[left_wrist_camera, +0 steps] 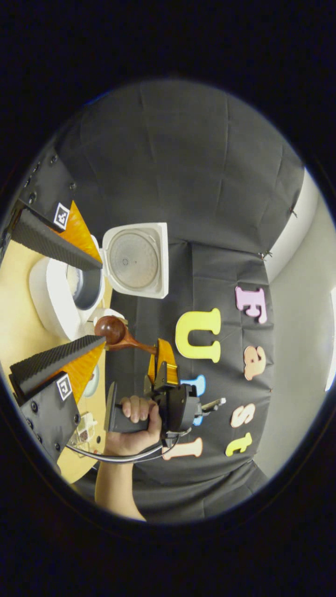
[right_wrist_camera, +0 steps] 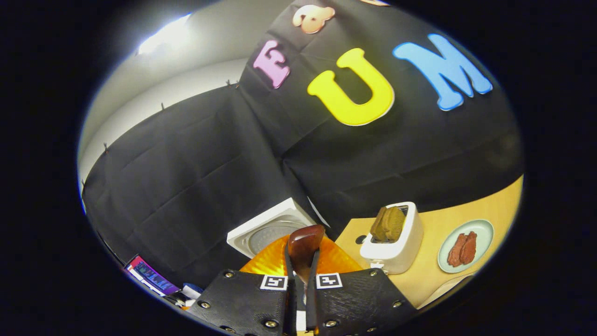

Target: Close the left gripper, press the button to open the rice cooker; take a wooden spoon from the chopstick holder with the right hand, scoop a spoonful of rice and pour it into the rice cooker, then put the wooden spoon back into the chopstick holder.

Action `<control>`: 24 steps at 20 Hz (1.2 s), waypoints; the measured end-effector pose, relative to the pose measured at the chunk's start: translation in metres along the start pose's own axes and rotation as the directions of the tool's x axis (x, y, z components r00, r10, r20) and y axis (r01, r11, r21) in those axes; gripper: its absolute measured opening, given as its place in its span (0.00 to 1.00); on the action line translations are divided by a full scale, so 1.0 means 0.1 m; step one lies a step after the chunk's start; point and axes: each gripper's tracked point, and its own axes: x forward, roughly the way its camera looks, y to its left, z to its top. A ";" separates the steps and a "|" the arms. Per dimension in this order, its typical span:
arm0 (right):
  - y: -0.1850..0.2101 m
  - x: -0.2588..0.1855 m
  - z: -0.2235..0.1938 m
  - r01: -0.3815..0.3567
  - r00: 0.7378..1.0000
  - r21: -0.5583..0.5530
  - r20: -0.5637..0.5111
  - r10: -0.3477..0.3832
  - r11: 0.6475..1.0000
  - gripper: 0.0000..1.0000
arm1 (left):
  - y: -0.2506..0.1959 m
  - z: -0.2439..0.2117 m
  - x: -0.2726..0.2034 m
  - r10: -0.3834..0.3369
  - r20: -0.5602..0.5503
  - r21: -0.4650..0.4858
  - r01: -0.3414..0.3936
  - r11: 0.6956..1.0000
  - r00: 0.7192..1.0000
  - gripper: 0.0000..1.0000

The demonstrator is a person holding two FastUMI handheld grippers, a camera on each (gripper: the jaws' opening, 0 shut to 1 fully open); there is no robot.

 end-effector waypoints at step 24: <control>-1.91 -2.73 0.67 0.365 0.879 0.229 0.236 -0.415 0.902 0.08 | -1.95 0.30 0.26 -0.325 0.026 0.089 0.321 0.943 0.945 1.00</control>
